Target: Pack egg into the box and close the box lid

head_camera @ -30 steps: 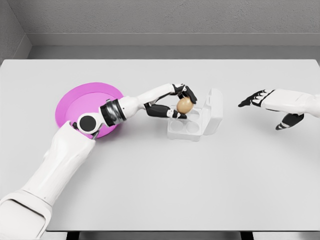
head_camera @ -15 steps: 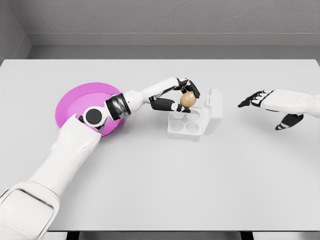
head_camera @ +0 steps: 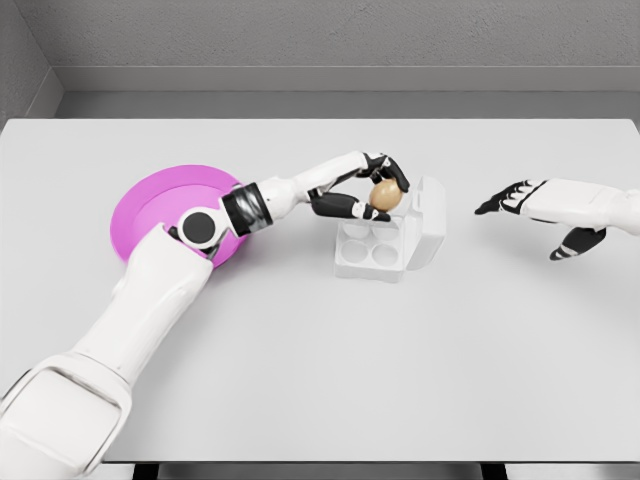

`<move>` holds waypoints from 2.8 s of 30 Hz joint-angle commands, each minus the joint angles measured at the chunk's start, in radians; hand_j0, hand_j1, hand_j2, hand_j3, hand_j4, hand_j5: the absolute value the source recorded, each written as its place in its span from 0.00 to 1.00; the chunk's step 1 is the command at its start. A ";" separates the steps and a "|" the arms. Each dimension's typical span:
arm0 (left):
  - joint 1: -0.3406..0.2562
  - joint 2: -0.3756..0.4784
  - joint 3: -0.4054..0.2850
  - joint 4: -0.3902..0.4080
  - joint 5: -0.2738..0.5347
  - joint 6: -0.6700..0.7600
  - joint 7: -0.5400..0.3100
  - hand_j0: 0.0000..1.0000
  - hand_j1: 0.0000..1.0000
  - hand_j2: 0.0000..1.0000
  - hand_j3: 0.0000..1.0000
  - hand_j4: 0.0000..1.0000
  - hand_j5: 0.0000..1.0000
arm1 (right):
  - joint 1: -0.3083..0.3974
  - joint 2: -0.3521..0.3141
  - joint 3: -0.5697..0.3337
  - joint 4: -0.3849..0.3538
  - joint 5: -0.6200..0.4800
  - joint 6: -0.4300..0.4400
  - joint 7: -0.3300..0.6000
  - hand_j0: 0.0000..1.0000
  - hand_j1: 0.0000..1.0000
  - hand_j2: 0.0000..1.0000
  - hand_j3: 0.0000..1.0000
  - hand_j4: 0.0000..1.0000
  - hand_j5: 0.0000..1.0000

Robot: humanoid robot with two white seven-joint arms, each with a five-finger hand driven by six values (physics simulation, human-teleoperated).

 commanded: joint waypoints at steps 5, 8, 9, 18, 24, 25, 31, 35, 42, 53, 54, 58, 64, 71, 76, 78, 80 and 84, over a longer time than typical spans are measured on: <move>-0.003 -0.024 0.000 0.029 0.006 0.002 0.000 0.39 0.39 0.39 0.39 0.39 0.39 | -0.002 -0.001 0.000 0.000 -0.006 0.003 0.000 1.00 1.00 1.00 1.00 1.00 1.00; -0.008 -0.038 0.000 0.029 -0.008 0.002 0.000 0.39 0.39 0.39 0.39 0.39 0.39 | -0.002 -0.001 0.000 0.000 -0.006 0.003 0.000 1.00 1.00 1.00 1.00 1.00 1.00; -0.008 -0.039 0.000 0.029 -0.008 0.002 0.000 0.39 0.39 0.39 0.39 0.39 0.39 | 0.000 -0.001 0.000 0.000 -0.006 0.003 0.000 1.00 1.00 1.00 1.00 1.00 1.00; -0.008 -0.032 0.002 0.027 -0.008 0.002 0.000 0.50 0.50 0.50 0.50 0.50 0.50 | 0.000 -0.001 0.000 -0.002 -0.006 0.003 0.000 1.00 1.00 1.00 1.00 1.00 1.00; -0.008 -0.029 0.002 0.026 -0.009 0.002 0.000 0.54 0.54 0.54 0.54 0.54 0.54 | -0.002 -0.001 -0.002 0.000 -0.006 0.003 0.000 1.00 1.00 1.00 1.00 1.00 1.00; -0.008 -0.030 0.002 0.027 -0.009 0.002 0.000 0.54 0.54 0.54 0.54 0.54 0.54 | 0.000 -0.001 -0.002 0.000 -0.006 0.003 0.000 1.00 1.00 1.00 1.00 1.00 1.00; -0.005 -0.035 0.002 0.030 -0.029 0.002 0.000 0.54 0.54 0.54 0.54 0.54 0.54 | 0.000 -0.003 -0.002 0.000 -0.006 0.003 0.000 1.00 1.00 1.00 1.00 1.00 1.00; -0.005 -0.036 0.002 0.029 -0.031 0.002 0.000 0.60 0.60 0.60 0.60 0.60 0.60 | 0.000 -0.003 -0.002 0.000 -0.006 0.003 0.000 1.00 1.00 1.00 1.00 1.00 1.00; -0.006 -0.030 0.003 0.024 -0.029 0.002 0.000 0.67 0.67 0.67 0.67 0.67 0.67 | 0.000 -0.001 -0.002 0.000 -0.006 0.003 0.000 1.00 1.00 1.00 1.00 1.00 1.00; -0.002 -0.027 0.011 0.021 -0.024 0.002 0.000 0.67 0.67 0.67 0.67 0.67 0.67 | 0.000 -0.003 -0.002 0.000 -0.006 0.003 0.000 1.00 1.00 1.00 1.00 1.00 1.00; -0.003 -0.025 0.011 0.018 -0.021 0.002 0.000 0.67 0.67 0.67 0.67 0.67 0.67 | 0.000 -0.003 -0.002 0.000 -0.006 0.003 0.000 1.00 1.00 1.00 1.00 1.00 1.00; -0.005 -0.012 0.011 0.001 -0.014 0.002 0.000 0.67 0.67 0.67 0.67 0.67 0.67 | 0.000 -0.003 -0.002 0.000 -0.006 0.003 0.000 1.00 1.00 1.00 1.00 1.00 1.00; -0.006 0.148 0.002 -0.171 0.141 0.002 0.000 0.64 0.64 0.64 0.64 0.64 0.64 | -0.005 -0.001 -0.010 0.001 -0.006 0.003 0.000 1.00 1.00 1.00 1.00 1.00 1.00; 0.005 0.576 -0.093 -0.435 0.347 0.002 0.000 1.00 1.00 1.00 1.00 1.00 1.00 | -0.003 0.045 0.001 -0.009 -0.006 0.003 0.000 1.00 1.00 1.00 1.00 1.00 1.00; 0.046 0.740 -0.078 -0.554 0.193 0.002 0.000 1.00 1.00 1.00 1.00 1.00 1.00 | -0.002 0.060 0.026 -0.034 -0.006 0.003 0.000 1.00 1.00 1.00 1.00 1.00 1.00; 0.100 0.760 -0.005 -0.557 0.112 0.002 0.000 1.00 1.00 1.00 1.00 1.00 1.00 | 0.003 0.059 0.030 -0.032 -0.006 0.003 0.000 1.00 1.00 1.00 1.00 1.00 1.00; 0.110 0.761 0.006 -0.571 0.104 0.002 0.000 1.00 1.00 1.00 1.00 1.00 1.00 | 0.005 0.056 0.030 -0.031 -0.006 0.003 0.000 1.00 1.00 1.00 1.00 1.00 1.00; 0.117 0.761 0.006 -0.579 0.106 0.002 0.000 1.00 1.00 1.00 1.00 1.00 1.00 | 0.005 0.057 0.030 -0.032 -0.006 0.003 0.000 1.00 1.00 1.00 1.00 1.00 1.00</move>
